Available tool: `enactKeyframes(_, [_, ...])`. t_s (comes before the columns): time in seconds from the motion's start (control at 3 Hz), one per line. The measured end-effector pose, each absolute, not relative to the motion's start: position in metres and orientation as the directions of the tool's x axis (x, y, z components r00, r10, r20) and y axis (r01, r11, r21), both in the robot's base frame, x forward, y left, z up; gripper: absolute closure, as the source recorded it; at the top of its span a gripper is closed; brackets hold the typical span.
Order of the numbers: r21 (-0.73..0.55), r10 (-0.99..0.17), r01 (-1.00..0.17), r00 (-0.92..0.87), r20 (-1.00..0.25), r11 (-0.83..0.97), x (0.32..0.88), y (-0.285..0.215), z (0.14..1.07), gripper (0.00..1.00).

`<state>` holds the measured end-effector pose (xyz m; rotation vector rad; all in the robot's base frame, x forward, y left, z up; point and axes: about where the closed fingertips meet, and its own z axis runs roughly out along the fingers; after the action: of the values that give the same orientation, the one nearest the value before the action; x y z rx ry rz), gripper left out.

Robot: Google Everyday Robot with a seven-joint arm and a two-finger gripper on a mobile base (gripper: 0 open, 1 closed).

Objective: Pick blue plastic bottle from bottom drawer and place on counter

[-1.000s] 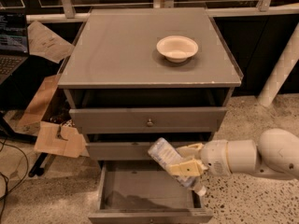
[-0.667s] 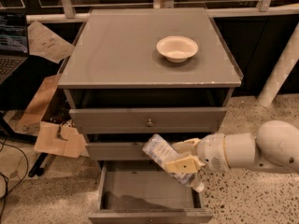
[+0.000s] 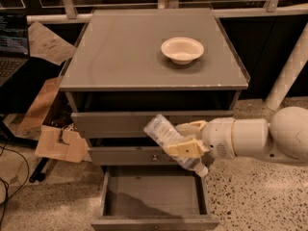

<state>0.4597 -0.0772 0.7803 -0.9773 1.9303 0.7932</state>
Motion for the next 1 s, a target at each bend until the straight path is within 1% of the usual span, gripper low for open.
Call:
enactKeyframes(0.33, [0.1,-0.296,-0.802,-0.33,-0.896,0.589,0.4859,-0.0847,0.8143,1.0])
enactKeyframes(1.0, [0.081,-0.283,-0.782,-0.318,-0.905,0.618,0.4958,-0.0882,0.819,1.0])
